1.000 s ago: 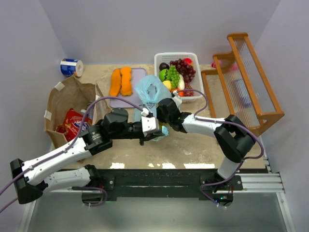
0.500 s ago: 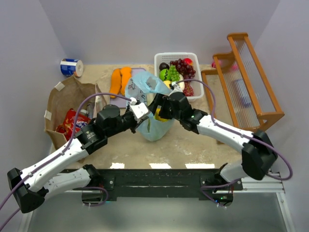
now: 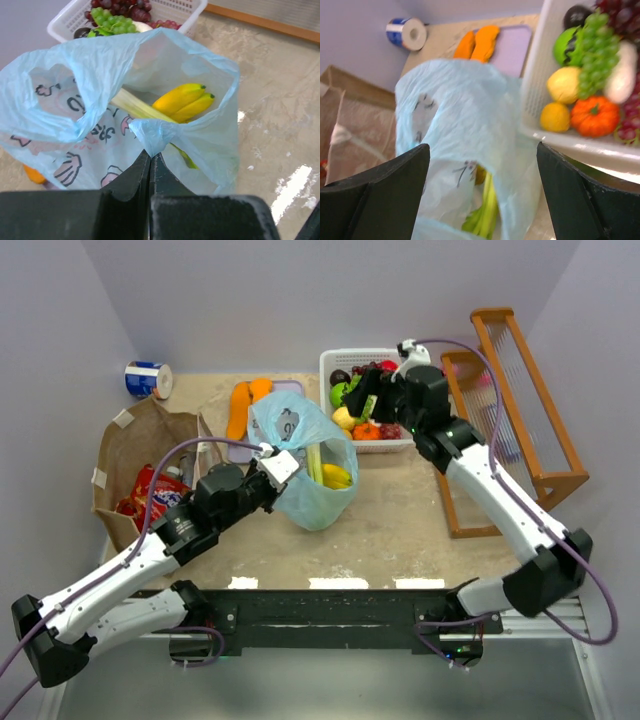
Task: Place the mixed food into the grocery bags and tie them
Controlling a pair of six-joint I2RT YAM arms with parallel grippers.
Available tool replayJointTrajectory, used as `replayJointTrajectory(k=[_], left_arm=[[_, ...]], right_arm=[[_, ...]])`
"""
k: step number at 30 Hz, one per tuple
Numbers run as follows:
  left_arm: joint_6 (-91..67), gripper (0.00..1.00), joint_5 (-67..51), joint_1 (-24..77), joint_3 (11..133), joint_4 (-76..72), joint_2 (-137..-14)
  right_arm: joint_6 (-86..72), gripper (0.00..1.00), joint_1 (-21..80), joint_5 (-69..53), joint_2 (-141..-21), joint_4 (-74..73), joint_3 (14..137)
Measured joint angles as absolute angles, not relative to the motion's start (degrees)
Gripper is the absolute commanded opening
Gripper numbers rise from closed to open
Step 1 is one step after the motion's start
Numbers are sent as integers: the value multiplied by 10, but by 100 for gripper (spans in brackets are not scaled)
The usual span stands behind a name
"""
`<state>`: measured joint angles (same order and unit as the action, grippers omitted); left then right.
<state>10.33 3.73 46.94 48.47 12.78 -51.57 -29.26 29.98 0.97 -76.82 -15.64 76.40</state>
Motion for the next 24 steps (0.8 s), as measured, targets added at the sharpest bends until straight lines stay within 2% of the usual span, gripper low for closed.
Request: replayJointTrajectory(k=[12,19,22,23,24], left_arm=[[117,0,133,469,457,107,-469],[117,0,129,469,452,103,-474],[117,0,120,469,451,102,-481],[117,0,117,469,451,102,-484],[117,0,115,469,451,101,-486]], right_arm=[[-190,95,224,58,-1173,-180,1026],[-150,95,214,81,-1302,-196,1112],[-131,91,214,90,-1334,-196,1161],[-125,82,214,94,-1342,-195,1173],[-119,79,214,96,-1349,-193,1180]])
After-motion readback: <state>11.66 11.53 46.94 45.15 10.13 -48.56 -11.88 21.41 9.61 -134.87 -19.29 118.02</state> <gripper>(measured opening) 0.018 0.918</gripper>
